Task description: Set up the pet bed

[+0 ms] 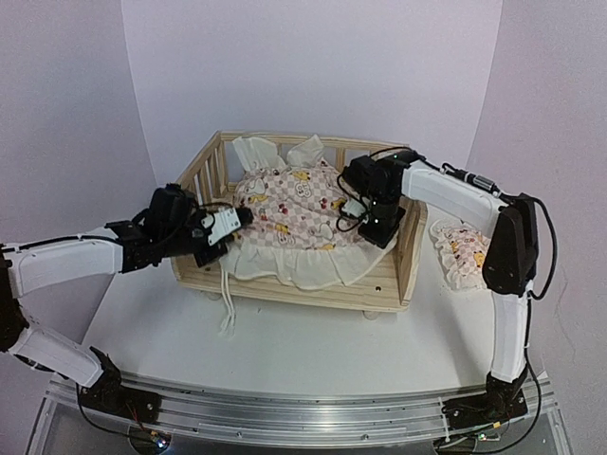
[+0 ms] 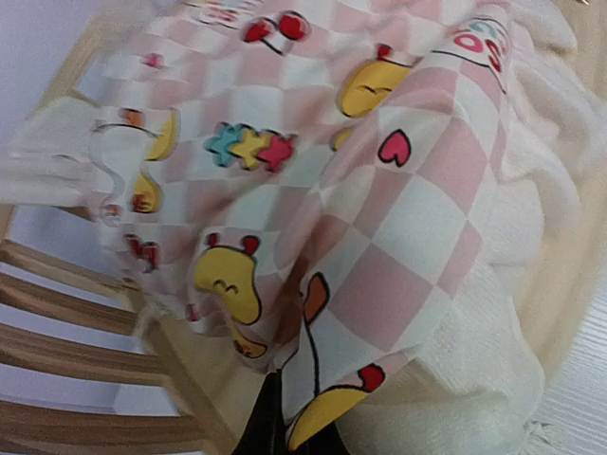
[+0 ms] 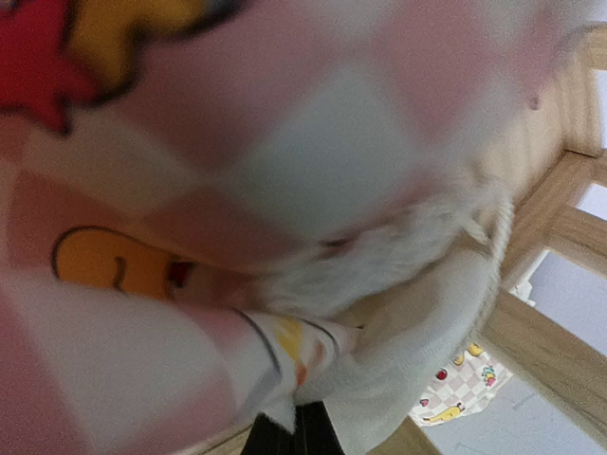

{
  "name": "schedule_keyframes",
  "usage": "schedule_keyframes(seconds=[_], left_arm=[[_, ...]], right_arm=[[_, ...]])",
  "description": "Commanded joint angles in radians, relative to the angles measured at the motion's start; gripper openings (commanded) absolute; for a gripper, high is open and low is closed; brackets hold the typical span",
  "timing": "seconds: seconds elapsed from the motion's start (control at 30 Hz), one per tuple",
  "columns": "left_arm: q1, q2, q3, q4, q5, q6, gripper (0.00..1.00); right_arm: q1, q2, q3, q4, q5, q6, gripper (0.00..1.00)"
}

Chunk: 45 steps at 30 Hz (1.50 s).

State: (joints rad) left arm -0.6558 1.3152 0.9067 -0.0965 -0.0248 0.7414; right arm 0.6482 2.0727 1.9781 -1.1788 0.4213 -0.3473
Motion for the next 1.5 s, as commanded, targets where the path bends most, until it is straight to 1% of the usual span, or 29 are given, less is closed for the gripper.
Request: schedule_keyframes(seconds=[0.0, 0.07, 0.13, 0.23, 0.3, 0.33, 0.4, 0.5, 0.57, 0.63, 0.73, 0.83, 0.87, 0.9, 0.93, 0.97, 1.0, 1.03, 1.07, 1.1, 1.13, 1.17, 1.2, 1.23, 1.27, 1.33, 1.37, 1.4, 1.47], left_arm=[[0.149, 0.101, 0.306, 0.234, -0.018, 0.193, 0.0], [0.203, 0.185, 0.461, 0.294, -0.016, 0.231, 0.0], [0.237, 0.26, 0.616, 0.32, -0.007, 0.261, 0.0], [0.263, 0.362, 0.793, 0.338, 0.004, 0.303, 0.0], [0.272, 0.391, 0.86, 0.328, 0.01, 0.313, 0.0], [0.274, 0.394, 0.862, 0.319, 0.012, 0.313, 0.0], [0.275, 0.374, 0.827, 0.293, 0.026, 0.31, 0.0], [0.274, 0.313, 0.708, 0.264, 0.062, 0.306, 0.0], [0.274, 0.275, 0.64, 0.207, 0.061, 0.288, 0.0], [0.274, 0.228, 0.576, 0.126, 0.067, 0.264, 0.0], [0.273, 0.113, 0.462, -0.078, 0.191, 0.248, 0.0], [0.258, -0.009, 0.379, -0.336, 0.364, 0.257, 0.0], [0.25, -0.036, 0.357, -0.428, 0.432, 0.28, 0.0], [0.245, -0.061, 0.332, -0.514, 0.489, 0.313, 0.0], [0.243, -0.084, 0.313, -0.605, 0.547, 0.359, 0.0], [0.243, -0.096, 0.299, -0.708, 0.602, 0.423, 0.03], [0.243, -0.107, 0.283, -0.792, 0.645, 0.493, 0.15], [0.243, -0.113, 0.278, -0.882, 0.676, 0.56, 0.32], [0.243, -0.114, 0.278, -0.96, 0.703, 0.621, 0.51], [0.243, -0.112, 0.285, -1.007, 0.725, 0.664, 0.67], [0.243, -0.107, 0.298, -1.044, 0.736, 0.68, 0.76], [0.243, -0.099, 0.316, -1.068, 0.741, 0.685, 0.81], [0.243, -0.089, 0.338, -1.087, 0.745, 0.689, 0.84], [0.243, -0.076, 0.371, -1.103, 0.748, 0.689, 0.86], [0.243, -0.058, 0.405, -1.112, 0.76, 0.674, 0.87], [0.243, -0.013, 0.486, -1.059, 0.8, 0.573, 0.86], [0.242, 0.007, 0.52, -0.987, 0.815, 0.477, 0.85], [0.241, 0.029, 0.546, -0.879, 0.817, 0.34, 0.82], [0.233, 0.075, 0.587, -0.658, 0.756, 0.051, 0.76]], right_arm=[[-0.05, -0.021, 0.383, 0.04, 0.045, 0.072, 0.0], [-0.055, -0.014, 0.544, 0.077, 0.097, 0.065, 0.0], [-0.056, -0.054, 0.581, 0.176, 0.162, 0.042, 0.0], [-0.055, -0.18, 0.453, 0.32, 0.21, 0.0, 0.0], [-0.052, -0.268, 0.34, 0.343, 0.156, 0.003, 0.0], [-0.043, -0.308, 0.281, 0.344, 0.12, 0.015, 0.0], [0.0, -0.376, 0.158, 0.347, 0.067, 0.031, 0.0], [0.107, -0.455, -0.023, 0.333, 0.033, 0.034, 0.0], [0.157, -0.478, -0.09, 0.284, -0.031, 0.088, 0.0], [0.182, -0.479, -0.125, 0.208, -0.107, 0.186, 0.0], [0.206, -0.474, -0.191, 0.08, -0.248, 0.308, 0.0], [0.233, -0.489, -0.295, 0.05, -0.469, 0.402, 0.0], [0.242, -0.493, -0.324, 0.049, -0.516, 0.423, 0.01], [0.249, -0.495, -0.345, 0.045, -0.542, 0.44, 0.03], [0.252, -0.497, -0.362, 0.04, -0.559, 0.457, 0.08], [0.253, -0.5, -0.375, 0.037, -0.575, 0.463, 0.14], [0.254, -0.505, -0.38, 0.037, -0.585, 0.463, 0.27], [0.254, -0.507, -0.377, 0.036, -0.587, 0.46, 0.4], [0.253, -0.507, -0.366, 0.036, -0.586, 0.457, 0.49], [0.253, -0.505, -0.341, 0.037, -0.575, 0.455, 0.54], [0.253, -0.499, -0.305, 0.038, -0.554, 0.459, 0.62], [0.253, -0.49, -0.268, 0.039, -0.531, 0.466, 0.7], [0.252, -0.478, -0.214, 0.042, -0.494, 0.478, 0.76], [0.252, -0.457, -0.163, 0.044, -0.453, 0.49, 0.8], [0.252, -0.433, -0.109, 0.052, -0.396, 0.506, 0.82], [0.248, -0.367, -0.02, 0.074, -0.28, 0.547, 0.84], [0.238, -0.33, 0.021, 0.083, -0.214, 0.572, 0.84], [0.22, -0.287, 0.066, 0.096, -0.154, 0.598, 0.84], [0.169, -0.205, 0.133, 0.118, -0.102, 0.659, 0.81]])
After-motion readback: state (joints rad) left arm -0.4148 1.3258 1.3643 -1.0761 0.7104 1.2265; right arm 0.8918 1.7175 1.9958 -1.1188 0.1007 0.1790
